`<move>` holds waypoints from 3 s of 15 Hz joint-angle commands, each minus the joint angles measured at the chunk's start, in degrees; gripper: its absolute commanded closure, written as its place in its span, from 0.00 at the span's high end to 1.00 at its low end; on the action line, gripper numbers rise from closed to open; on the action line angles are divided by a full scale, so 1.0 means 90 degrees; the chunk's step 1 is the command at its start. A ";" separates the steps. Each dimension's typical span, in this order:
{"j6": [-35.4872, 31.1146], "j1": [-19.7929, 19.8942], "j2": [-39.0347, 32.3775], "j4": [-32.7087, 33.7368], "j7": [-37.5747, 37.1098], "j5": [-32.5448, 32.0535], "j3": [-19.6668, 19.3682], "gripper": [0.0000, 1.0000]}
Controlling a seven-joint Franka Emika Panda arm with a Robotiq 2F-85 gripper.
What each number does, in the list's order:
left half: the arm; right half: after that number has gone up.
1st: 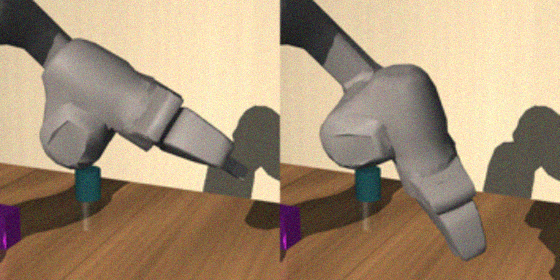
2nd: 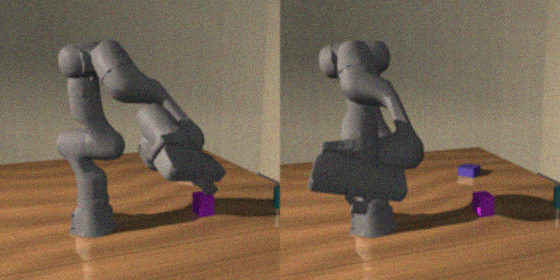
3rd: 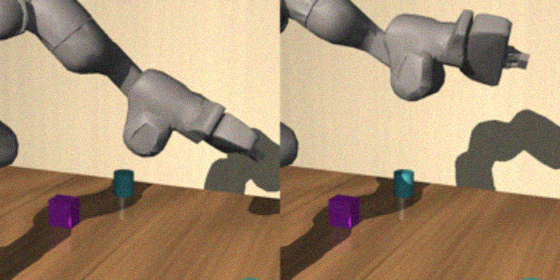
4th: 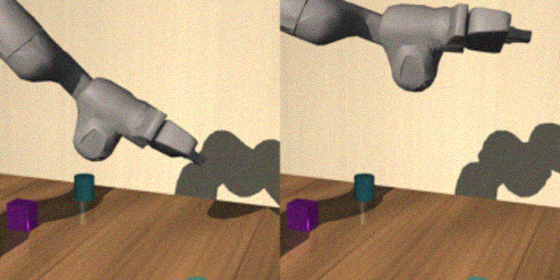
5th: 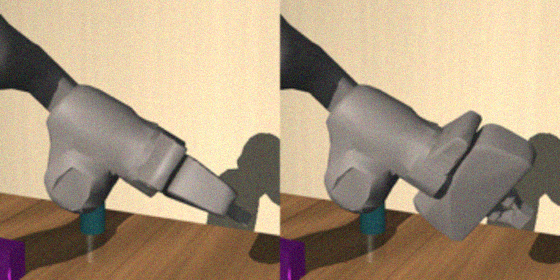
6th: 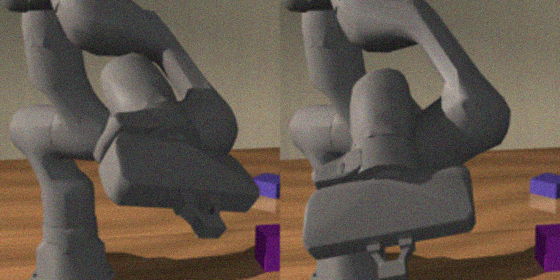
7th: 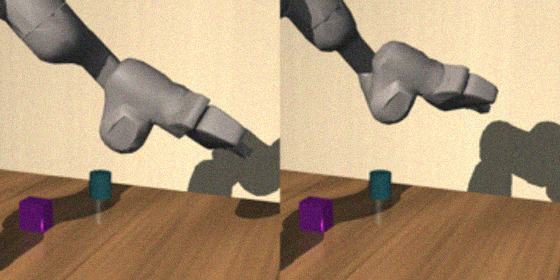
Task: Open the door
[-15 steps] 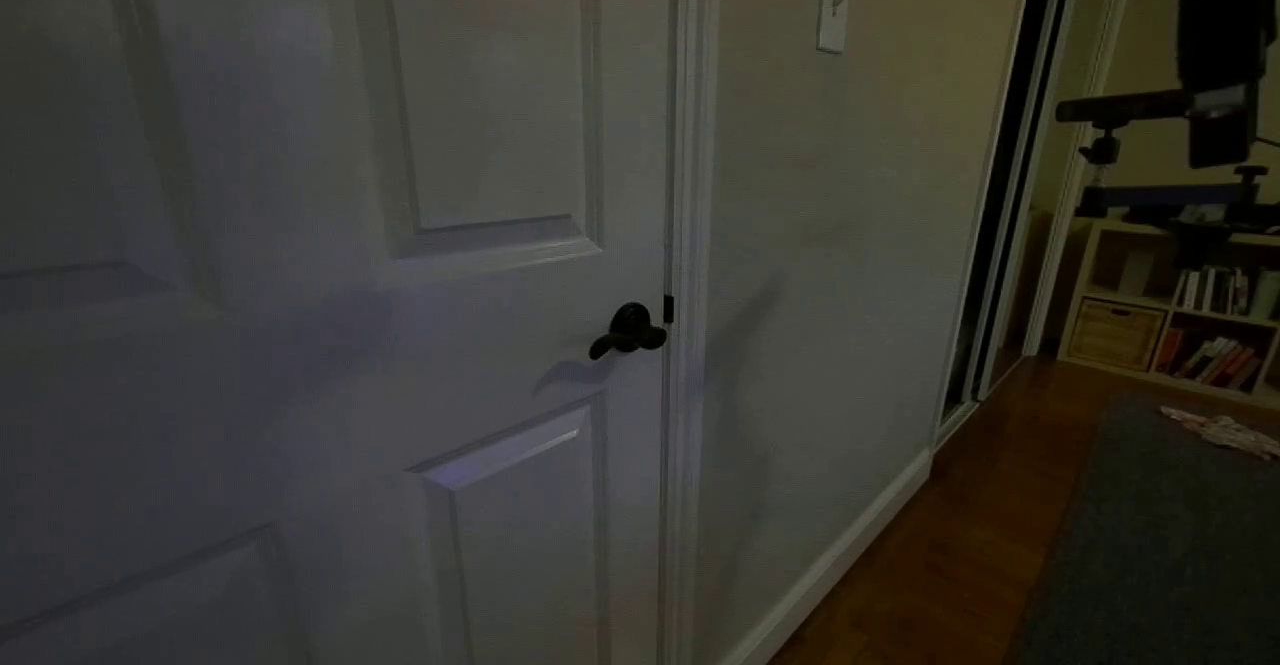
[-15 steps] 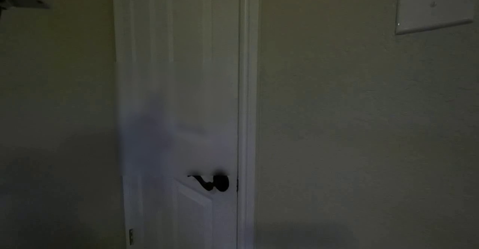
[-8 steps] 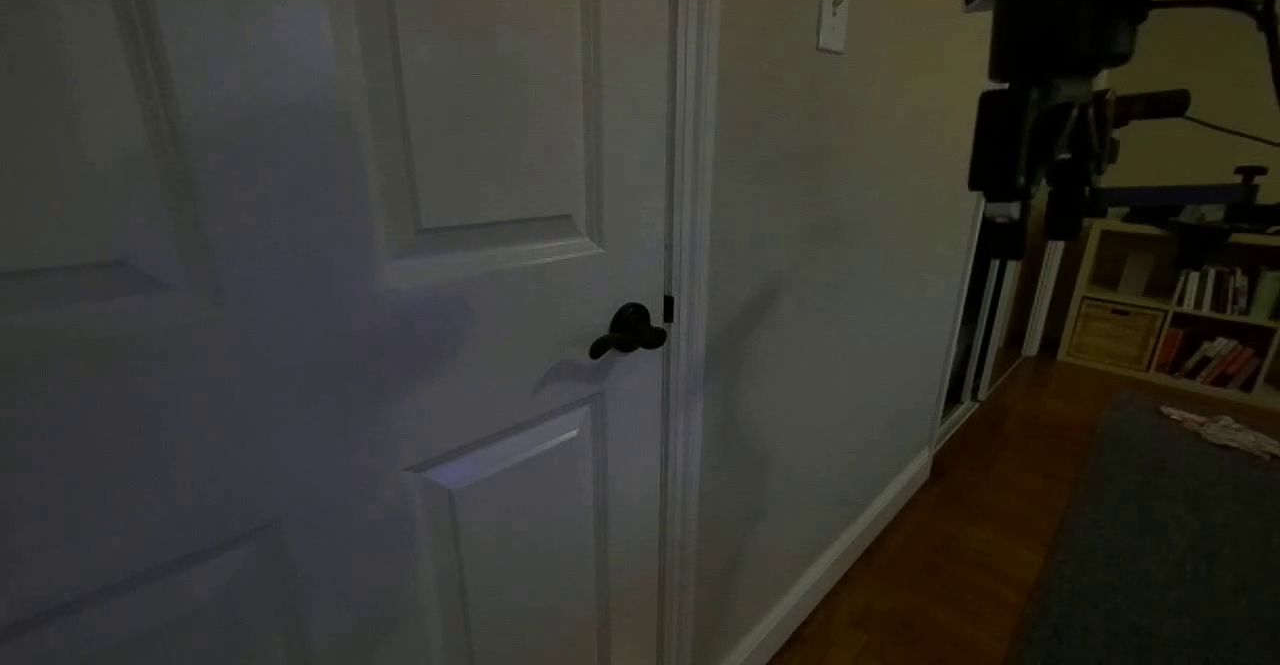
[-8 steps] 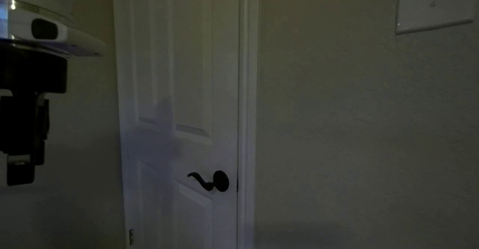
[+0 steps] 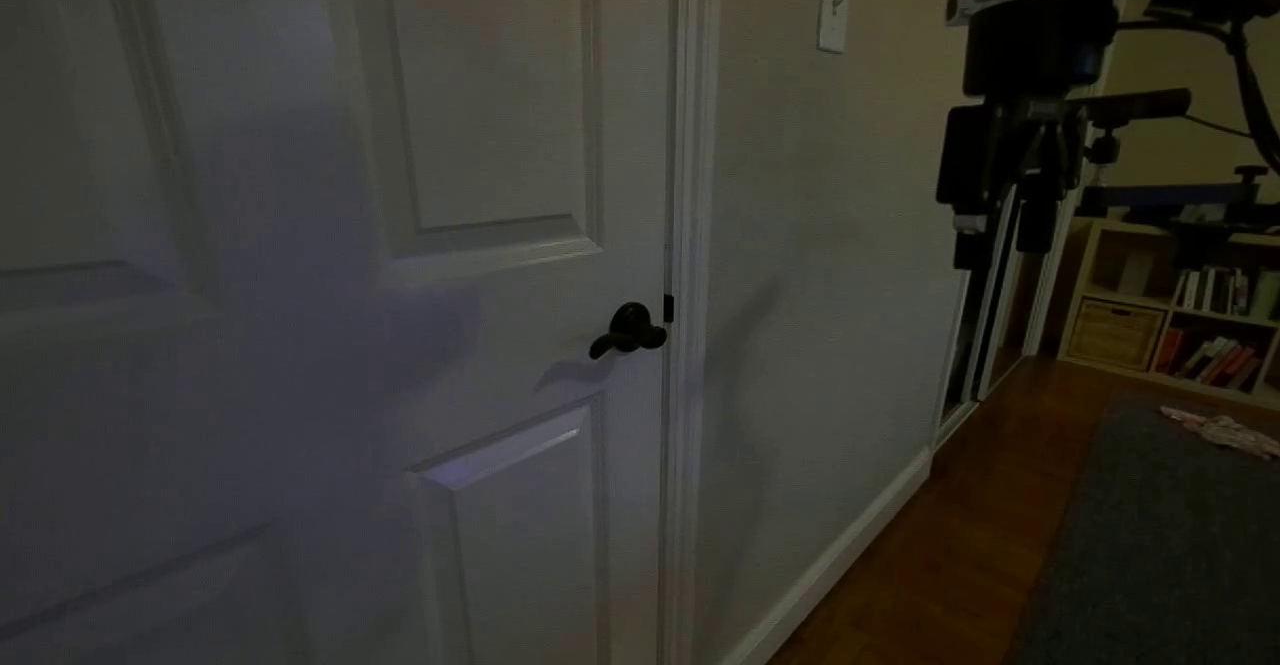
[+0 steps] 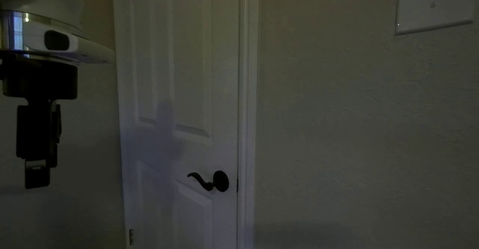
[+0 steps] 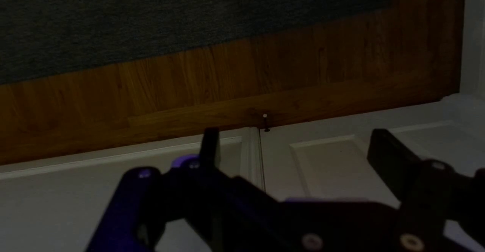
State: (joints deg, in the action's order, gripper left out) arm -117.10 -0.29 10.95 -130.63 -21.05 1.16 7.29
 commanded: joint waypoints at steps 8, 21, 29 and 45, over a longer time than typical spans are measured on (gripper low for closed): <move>0.0013 -0.0077 -0.0003 0.0010 -0.0010 -0.0015 -0.0075 1.00; -0.0525 -0.0394 -0.1271 0.1069 -0.1712 0.0010 0.0254 1.00; -0.0469 -0.0936 -0.3385 0.3257 -0.3908 -0.0716 -0.0244 1.00; -0.1021 -0.1458 -0.5545 0.5709 -0.6666 -0.0477 -0.1040 1.00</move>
State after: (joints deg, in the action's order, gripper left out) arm -124.69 -11.98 -36.78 -81.15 -77.50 -2.83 -0.32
